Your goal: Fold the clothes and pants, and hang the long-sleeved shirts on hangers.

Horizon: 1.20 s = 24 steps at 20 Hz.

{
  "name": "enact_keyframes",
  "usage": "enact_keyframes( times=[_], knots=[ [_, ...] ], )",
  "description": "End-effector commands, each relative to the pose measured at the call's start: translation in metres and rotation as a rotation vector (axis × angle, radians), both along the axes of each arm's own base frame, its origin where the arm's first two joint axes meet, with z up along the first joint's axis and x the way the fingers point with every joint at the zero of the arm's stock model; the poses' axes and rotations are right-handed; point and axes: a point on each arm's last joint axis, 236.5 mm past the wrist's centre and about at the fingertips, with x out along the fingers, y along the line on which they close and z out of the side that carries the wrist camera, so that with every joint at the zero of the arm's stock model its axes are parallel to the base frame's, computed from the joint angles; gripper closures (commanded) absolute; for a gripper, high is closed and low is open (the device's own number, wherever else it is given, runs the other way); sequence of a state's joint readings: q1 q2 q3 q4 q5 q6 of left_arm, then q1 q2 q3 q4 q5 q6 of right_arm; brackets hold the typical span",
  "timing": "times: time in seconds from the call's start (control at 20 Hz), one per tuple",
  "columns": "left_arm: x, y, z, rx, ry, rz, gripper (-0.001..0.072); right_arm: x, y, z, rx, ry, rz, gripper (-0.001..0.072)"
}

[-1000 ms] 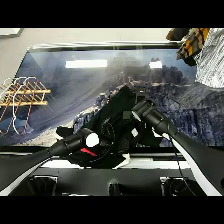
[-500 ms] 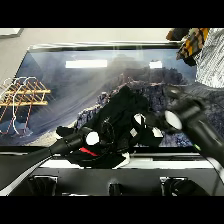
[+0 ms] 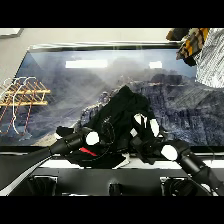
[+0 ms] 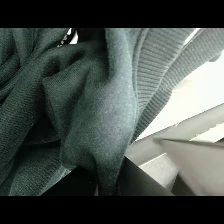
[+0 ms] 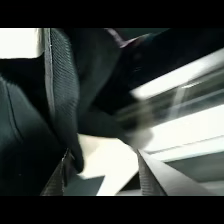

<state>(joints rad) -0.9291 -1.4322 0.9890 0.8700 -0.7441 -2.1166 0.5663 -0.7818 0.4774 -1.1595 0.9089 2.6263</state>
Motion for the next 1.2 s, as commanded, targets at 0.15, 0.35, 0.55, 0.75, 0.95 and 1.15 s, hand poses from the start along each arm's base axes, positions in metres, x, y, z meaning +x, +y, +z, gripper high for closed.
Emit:
enact_keyframes(
  times=[0.15, 0.35, 0.55, 0.75, 0.95, 1.15],
  knots=[
    [0.001, 0.0, 0.002, -0.004, -0.003, 0.001, 0.0671, 0.019, 0.026, -0.035, 0.065, 0.022, -0.135, 0.034],
    [0.001, 0.0, 0.003, -0.007, -0.006, 0.001, 0.067, 0.026, 0.021, -0.037, 0.042, -0.007, -0.149, 0.0451],
    [0.002, 0.004, 0.008, -0.012, -0.041, -0.056, 0.057, 0.028, 0.016, -0.03, 0.019, -0.036, -0.127, 0.0659],
    [0.047, 0.059, 0.029, 0.027, -0.183, -0.158, 0.0155, -0.002, -0.011, -0.02, -0.1, 0.008, -0.02, 0.0659],
    [0.128, 0.081, 0.074, 0.044, -0.614, -0.391, 0.0155, -0.018, -0.022, -0.003, -0.11, -0.006, 0.029, 0.0658],
    [0.152, 0.037, 0.074, 0.044, -0.88, -0.697, 0.0156, -0.018, -0.021, 0.0, -0.099, -0.014, 0.025, 0.0658]
  ],
)
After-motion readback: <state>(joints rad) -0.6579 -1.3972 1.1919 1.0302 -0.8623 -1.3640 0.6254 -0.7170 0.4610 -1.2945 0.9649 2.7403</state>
